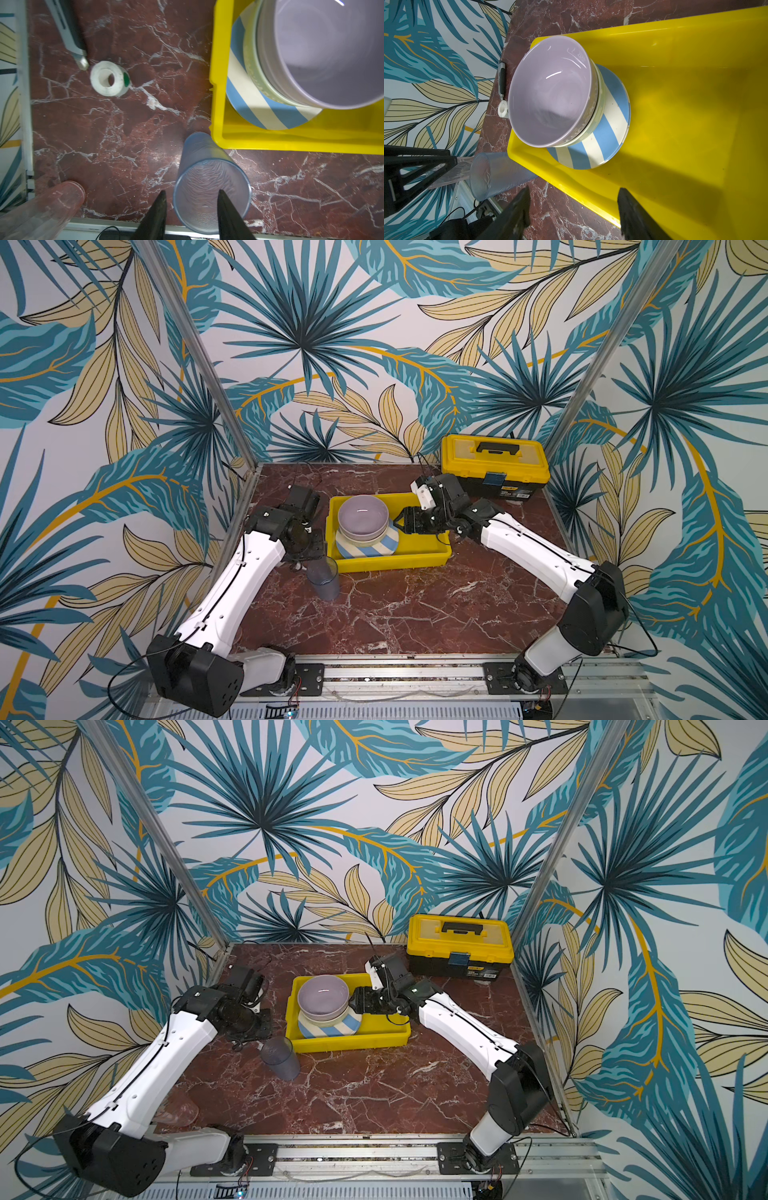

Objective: Place the mixed dishes into the plastic bin

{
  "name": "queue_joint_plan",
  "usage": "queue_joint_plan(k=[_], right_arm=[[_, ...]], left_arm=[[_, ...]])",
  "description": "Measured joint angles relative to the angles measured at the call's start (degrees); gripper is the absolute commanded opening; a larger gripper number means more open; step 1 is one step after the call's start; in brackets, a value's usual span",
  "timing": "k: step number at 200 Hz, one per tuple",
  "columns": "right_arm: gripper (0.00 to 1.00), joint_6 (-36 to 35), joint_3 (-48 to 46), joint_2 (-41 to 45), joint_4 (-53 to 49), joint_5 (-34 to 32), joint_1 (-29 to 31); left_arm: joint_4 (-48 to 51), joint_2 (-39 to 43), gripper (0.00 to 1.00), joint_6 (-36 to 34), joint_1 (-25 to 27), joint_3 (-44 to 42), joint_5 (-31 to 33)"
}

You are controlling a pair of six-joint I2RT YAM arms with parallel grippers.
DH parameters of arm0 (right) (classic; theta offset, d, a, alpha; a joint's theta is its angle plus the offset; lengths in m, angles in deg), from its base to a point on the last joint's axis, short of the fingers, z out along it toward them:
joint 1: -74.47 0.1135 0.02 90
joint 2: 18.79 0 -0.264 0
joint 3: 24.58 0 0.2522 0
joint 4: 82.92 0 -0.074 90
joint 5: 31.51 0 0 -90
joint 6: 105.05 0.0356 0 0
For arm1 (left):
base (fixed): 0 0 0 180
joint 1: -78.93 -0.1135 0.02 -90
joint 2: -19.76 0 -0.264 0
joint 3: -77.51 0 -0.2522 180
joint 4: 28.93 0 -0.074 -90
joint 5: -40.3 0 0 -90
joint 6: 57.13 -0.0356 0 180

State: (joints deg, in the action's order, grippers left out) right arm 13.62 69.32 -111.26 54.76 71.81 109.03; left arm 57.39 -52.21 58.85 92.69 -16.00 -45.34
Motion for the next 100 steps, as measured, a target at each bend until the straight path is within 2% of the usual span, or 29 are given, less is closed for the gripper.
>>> queue_joint_plan(k=[40,84,100], right_arm=[[0.68,-1.2,1.2,0.0,-1.7,-1.5,0.1],[0.68,-2.2,1.7,0.0,-2.9,-2.9,0.1],[0.68,-2.1,1.7,0.0,-3.2,-3.0,0.2]], left_arm=[[0.7,-0.2,0.39,-0.2,-3.6,-4.9,-0.6],[0.2,-1.6,0.37,-0.6,-4.0,-7.5,-4.6],[-0.3,-1.6,0.33,-0.7,-4.0,-7.7,-5.7]])
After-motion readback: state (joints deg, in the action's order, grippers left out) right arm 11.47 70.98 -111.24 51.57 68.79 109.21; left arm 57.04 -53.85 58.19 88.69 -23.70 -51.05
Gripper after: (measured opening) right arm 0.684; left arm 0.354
